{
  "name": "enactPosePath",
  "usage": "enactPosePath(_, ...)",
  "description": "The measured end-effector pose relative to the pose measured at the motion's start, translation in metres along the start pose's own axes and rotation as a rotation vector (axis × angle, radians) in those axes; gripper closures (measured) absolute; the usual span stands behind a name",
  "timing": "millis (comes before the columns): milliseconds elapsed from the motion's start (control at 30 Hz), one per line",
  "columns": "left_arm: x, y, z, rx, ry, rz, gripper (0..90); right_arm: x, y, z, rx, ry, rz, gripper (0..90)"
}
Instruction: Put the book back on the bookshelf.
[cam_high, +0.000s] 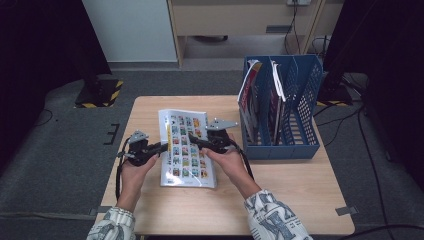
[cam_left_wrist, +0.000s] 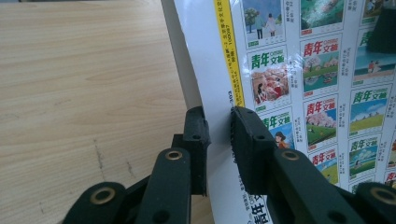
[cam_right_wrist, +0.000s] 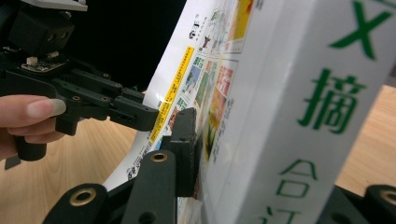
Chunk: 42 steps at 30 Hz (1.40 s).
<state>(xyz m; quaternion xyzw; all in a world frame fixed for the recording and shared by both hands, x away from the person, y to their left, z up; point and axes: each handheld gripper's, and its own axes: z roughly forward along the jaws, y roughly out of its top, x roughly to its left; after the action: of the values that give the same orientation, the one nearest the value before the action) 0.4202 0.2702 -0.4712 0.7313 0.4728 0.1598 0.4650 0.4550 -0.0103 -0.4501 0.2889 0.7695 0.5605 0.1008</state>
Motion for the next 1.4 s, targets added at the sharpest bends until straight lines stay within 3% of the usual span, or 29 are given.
enactPosePath(400,0.006,0.014,-0.001,-0.037,0.035,0.012,75.4,-0.004,0.014,0.008,-0.025,-0.012,-0.036,70.6)
enactPosePath(833,0.015,0.023,0.000,-0.087,0.069,-0.013,76.2,-0.007,0.024,0.020,-0.060,-0.033,-0.065,71.7)
enactPosePath(1000,0.019,0.024,-0.002,-0.131,0.086,-0.018,76.7,-0.008,0.029,0.027,-0.089,-0.035,-0.084,72.2)
enactPosePath(1167,0.015,0.022,-0.009,-0.141,0.089,0.012,77.0,-0.006,0.029,0.027,-0.099,-0.029,-0.110,72.2)
enactPosePath(1400,-0.003,0.017,-0.023,-0.159,0.101,0.087,77.0,0.000,0.019,0.008,-0.124,-0.011,-0.113,72.4)
